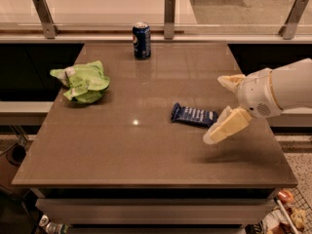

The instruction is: Move rxbar blueberry near pepsi can

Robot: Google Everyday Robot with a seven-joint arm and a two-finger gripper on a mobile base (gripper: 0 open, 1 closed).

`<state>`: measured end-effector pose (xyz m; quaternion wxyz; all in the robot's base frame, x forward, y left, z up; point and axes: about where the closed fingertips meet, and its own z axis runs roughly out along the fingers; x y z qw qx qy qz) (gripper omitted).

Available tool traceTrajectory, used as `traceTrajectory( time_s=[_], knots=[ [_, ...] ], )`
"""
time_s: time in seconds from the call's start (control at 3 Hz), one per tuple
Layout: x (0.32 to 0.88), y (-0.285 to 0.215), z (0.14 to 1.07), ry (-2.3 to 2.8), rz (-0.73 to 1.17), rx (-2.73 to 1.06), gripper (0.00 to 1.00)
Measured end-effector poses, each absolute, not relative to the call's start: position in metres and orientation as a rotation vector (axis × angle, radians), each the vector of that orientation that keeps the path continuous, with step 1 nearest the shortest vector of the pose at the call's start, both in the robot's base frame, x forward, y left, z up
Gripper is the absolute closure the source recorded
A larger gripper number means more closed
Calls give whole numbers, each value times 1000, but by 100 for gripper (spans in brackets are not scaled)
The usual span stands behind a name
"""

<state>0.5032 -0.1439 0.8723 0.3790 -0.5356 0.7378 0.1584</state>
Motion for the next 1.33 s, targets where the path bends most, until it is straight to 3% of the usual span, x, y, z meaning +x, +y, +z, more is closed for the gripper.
traceTrajectory(
  time_s=[1.33],
  knots=[
    [513, -114, 825, 1871, 599, -1245, 0]
  ],
)
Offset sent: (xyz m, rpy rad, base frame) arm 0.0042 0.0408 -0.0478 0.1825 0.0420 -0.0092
